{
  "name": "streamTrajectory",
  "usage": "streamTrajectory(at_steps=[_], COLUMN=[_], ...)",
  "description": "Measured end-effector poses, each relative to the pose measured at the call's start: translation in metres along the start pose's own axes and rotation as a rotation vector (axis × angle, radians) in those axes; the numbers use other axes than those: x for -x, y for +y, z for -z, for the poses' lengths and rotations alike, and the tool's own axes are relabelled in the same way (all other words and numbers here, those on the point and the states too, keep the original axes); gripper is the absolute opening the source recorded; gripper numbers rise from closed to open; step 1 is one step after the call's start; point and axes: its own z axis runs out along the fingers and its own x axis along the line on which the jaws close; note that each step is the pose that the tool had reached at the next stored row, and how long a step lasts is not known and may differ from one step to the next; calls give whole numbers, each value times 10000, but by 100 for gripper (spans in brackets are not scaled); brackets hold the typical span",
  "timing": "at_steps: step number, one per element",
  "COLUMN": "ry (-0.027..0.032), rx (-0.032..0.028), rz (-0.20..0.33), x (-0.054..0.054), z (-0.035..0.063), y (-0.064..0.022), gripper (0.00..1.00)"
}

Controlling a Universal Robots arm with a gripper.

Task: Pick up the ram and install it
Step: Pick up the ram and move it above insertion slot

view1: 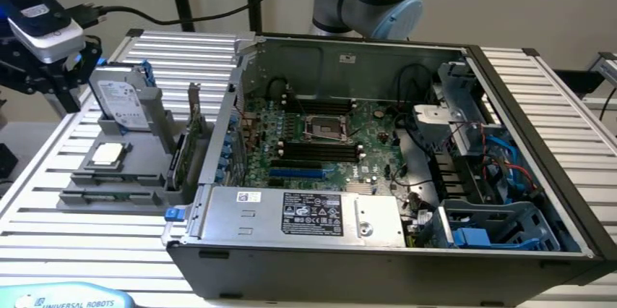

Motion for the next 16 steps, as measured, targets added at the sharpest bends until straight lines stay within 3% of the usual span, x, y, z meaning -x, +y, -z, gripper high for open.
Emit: streamTrajectory(at_steps=[16], ry=[111], rx=[-29], rz=[2912], x=[0], z=[-44], y=[-1], gripper=[11])
